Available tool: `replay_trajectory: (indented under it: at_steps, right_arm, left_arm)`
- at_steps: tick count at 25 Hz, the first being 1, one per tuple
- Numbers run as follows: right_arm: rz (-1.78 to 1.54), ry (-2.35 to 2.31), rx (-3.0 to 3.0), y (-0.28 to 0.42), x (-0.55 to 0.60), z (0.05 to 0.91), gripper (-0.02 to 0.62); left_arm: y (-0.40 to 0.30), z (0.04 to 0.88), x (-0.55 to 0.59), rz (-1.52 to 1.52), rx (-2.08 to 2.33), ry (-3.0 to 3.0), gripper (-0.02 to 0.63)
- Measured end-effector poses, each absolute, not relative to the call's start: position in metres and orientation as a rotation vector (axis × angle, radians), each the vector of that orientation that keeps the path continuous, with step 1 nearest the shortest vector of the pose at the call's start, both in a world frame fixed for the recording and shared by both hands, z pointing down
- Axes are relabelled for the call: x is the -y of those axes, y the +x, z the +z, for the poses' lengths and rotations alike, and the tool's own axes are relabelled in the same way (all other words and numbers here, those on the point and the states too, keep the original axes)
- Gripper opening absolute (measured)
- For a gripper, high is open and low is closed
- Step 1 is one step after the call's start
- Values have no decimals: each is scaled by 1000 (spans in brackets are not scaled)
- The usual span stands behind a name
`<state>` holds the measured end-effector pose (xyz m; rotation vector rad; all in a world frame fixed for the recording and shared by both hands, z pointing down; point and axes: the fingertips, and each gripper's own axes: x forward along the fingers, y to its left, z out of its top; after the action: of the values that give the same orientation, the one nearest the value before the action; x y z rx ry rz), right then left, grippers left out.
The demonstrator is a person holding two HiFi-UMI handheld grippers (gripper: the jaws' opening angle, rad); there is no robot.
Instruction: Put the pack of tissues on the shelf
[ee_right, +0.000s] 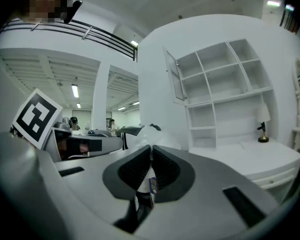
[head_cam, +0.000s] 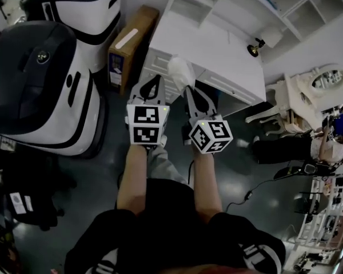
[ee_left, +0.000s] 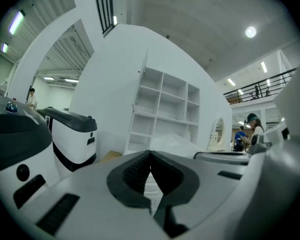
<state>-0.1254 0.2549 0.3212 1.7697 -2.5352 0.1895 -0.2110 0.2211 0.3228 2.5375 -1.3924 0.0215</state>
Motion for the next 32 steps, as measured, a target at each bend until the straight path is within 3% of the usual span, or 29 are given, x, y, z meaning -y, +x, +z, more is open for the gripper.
replay_trajectory:
  at_steps: [10,32]
  right_arm:
    - [311,1799,2568,-132,-236,350,20]
    - [327,1988,2412,28,-140,354,20]
  left_arm:
    - [-228,352,-210,140,1423,2511,11]
    - [-74,379,-89,109,1216,2517,11]
